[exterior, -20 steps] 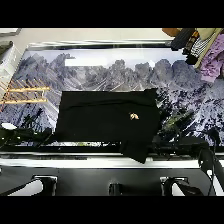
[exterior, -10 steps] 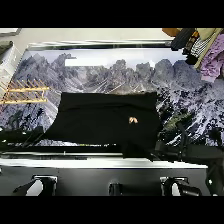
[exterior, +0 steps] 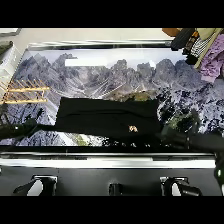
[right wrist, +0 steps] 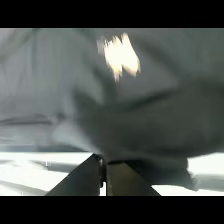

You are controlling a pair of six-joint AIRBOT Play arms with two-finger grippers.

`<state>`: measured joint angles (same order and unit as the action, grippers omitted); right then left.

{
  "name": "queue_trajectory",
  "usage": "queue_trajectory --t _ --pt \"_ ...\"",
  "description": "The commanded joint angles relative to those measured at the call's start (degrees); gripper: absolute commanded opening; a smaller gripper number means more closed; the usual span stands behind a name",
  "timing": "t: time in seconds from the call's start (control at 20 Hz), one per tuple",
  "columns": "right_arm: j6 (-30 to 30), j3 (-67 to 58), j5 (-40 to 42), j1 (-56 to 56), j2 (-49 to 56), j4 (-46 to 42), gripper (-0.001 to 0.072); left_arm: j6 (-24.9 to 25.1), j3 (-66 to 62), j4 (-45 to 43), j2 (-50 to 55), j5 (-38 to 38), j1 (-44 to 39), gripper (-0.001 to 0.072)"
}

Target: Fold the clothes and pants, and hang the long-sleeved shirts on hangers.

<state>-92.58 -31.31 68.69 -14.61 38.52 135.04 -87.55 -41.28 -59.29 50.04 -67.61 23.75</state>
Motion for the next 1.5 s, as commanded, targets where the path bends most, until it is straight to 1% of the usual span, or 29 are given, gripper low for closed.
queue_trajectory --t 0.0,0.1,0.2,0.3,0.35,0.45,0.6,0.75,0.8,0.85,0.9,0.95,1.0,1.1,1.15,1.2,1.25,1.3,1.4,1.45 --pt "-8.8 -9.2 -8.5 0.1 18.6 4.2 0.0026 1.9 -7.2 1.5 8.9 7.2 -2.6 0.0014" --pt "-9.3 -16.7 -9.4 0.9 27.1 3.9 0.0026 3.2 -13.4 1.4 16.4 8.9 -6.5 0.0014" --pt "-9.2 -23.0 -11.2 3.4 33.8 3.5 0.0026 3.2 -19.8 0.9 24.5 10.4 -10.2 0.0014" --pt "-6.8 -27.6 -14.3 5.7 39.2 1.3 0.0026 3.6 -26.8 -0.2 32.5 10.5 -12.9 0.0015" --pt "-5.7 -29.2 -15.8 6.4 41.2 0.3 0.0027 3.6 -30.2 -1.2 36.0 10.5 -14.0 0.0014" --pt "-5.6 -31.1 -17.7 7.1 44.5 0.3 0.0027 3.6 -37.2 -2.1 42.1 10.3 -15.7 0.0015" --pt "-5.6 -32.9 -17.9 7.1 48.3 -0.5 0.0027 3.5 -46.4 -3.9 49.7 8.0 -17.7 0.0014" --pt "-5.7 -33.1 -20.0 7.1 51.1 -0.8 0.0029 2.0 -50.6 -8.9 55.0 5.7 -19.7 0.0015" --pt "-5.6 -33.1 -20.0 7.1 51.9 -0.7 0.0053 2.0 -50.6 -9.4 55.8 5.6 -20.0 0.0018" --pt "-5.5 -33.1 -19.4 7.1 52.2 -0.5 0.0189 1.5 -50.7 -9.3 56.2 5.4 -20.2 0.009" --pt "-4.8 -33.7 -17.4 6.7 52.1 -0.3 0.0384 0.8 -50.7 -9.3 56.1 4.9 -20.2 0.0317" --pt "-4.6 -35.3 -13.5 5.6 52.0 -0.2 0.0491 0.5 -51.3 -9.4 55.7 3.4 -20.1 0.0529" --pt "-5.4 -37.9 -8.4 3.6 51.5 -0.4 0.05 0.5 -52.5 -9.8 55.3 1.3 -19.9 0.0593" --pt "-6.0 -42.6 -1.5 -1.9 50.2 -2.8 0.0599 0.5 -56.1 -12.8 53.8 -3.2 -19.9 0.0609" --pt "-6.0 -44.0 0.2 -4.8 50.1 -4.3 0.06 0.5 -57.7 -14.6 52.7 -5.1 -20.0 0.0609" --pt "-6.5 -44.0 1.0 -7.7 50.3 -4.4 0.0635 0.5 -58.7 -16.2 51.4 -6.2 -20.0 0.0614" --pt "-7.3 -44.0 2.7 -9.6 51.1 -4.3 0.0662 -0.5 -59.4 -17.8 50.1 -6.9 -20.2 0.068" --pt "-9.2 -44.0 5.6 -10.7 52.9 -3.1 0.0678 -1.6 -59.9 -19.5 48.6 -7.8 -20.2 0.072" --pt "-13.3 -44.0 10.4 -10.8 57.7 1.6 0.0692 -1.7 -60.0 -20.6 45.9 -9.5 -20.3 0.072" --pt "-15.2 -44.0 10.9 -10.4 60.1 5.0 0.0693 -1.7 -60.0 -20.6 44.7 -10.3 -20.3 0.072"
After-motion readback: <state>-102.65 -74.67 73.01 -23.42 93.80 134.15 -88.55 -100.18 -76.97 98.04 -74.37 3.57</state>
